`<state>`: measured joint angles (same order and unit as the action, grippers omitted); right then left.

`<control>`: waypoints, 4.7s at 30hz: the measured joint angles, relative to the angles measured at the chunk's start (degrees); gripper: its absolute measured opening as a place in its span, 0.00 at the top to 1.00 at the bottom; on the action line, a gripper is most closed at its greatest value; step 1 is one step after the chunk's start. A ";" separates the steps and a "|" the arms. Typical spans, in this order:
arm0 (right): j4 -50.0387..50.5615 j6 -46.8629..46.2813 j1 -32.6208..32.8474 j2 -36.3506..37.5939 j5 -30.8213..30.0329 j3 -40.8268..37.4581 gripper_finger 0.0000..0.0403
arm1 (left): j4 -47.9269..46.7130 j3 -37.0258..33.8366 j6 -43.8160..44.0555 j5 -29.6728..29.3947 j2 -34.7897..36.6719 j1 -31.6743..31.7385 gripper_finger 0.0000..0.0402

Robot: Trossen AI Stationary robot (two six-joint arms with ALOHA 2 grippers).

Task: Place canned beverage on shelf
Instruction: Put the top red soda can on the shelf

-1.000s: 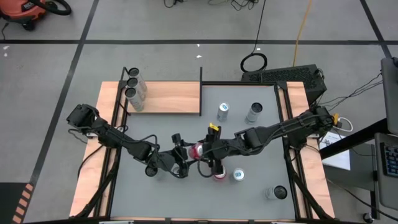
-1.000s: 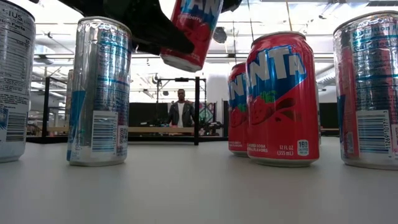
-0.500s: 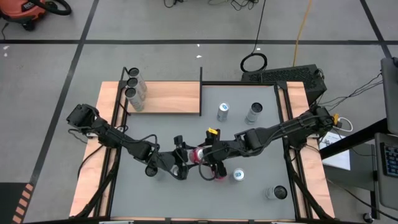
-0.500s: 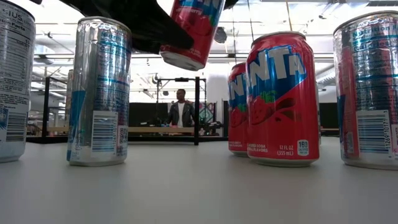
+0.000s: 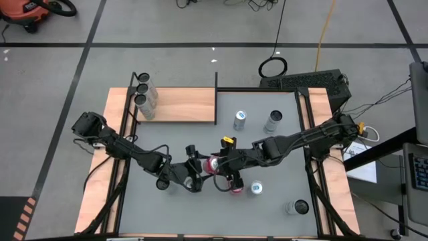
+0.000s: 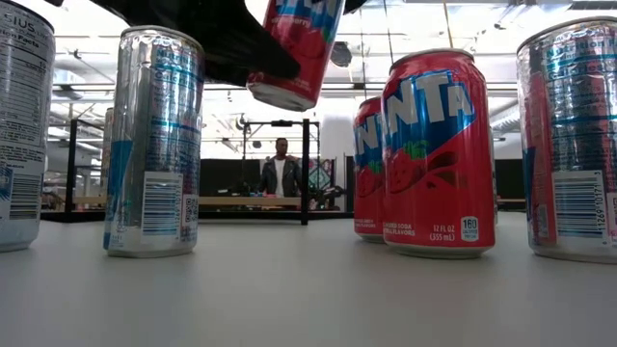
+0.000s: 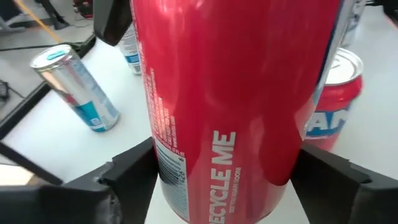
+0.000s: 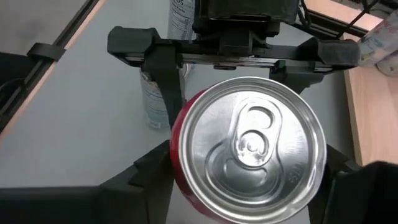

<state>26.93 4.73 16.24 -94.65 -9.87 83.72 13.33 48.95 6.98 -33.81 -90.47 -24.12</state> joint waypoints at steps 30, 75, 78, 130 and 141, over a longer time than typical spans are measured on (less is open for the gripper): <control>-12.52 -0.53 -19.74 -1.76 4.17 0.56 0.47 | -47.78 0.10 22.29 -25.26 16.48 -10.33 0.25; 5.16 14.46 -43.23 -32.39 25.16 49.32 0.47 | -8.25 -33.56 2.76 -17.21 49.06 -12.30 0.63; 4.73 14.63 -43.13 -32.20 25.30 49.31 0.47 | -7.89 -33.70 2.99 -16.93 49.08 -12.28 0.63; 7.51 12.39 -41.60 -42.16 23.45 49.31 0.41 | -0.05 -33.62 -1.88 -19.01 49.35 -8.89 0.63; 9.42 12.82 -41.51 -42.16 23.58 49.32 0.29 | 1.43 -33.62 -0.32 -20.18 49.35 -5.12 0.63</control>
<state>36.35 17.55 -25.27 -136.81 13.71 133.04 14.76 15.33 6.67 -53.99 -41.12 -29.23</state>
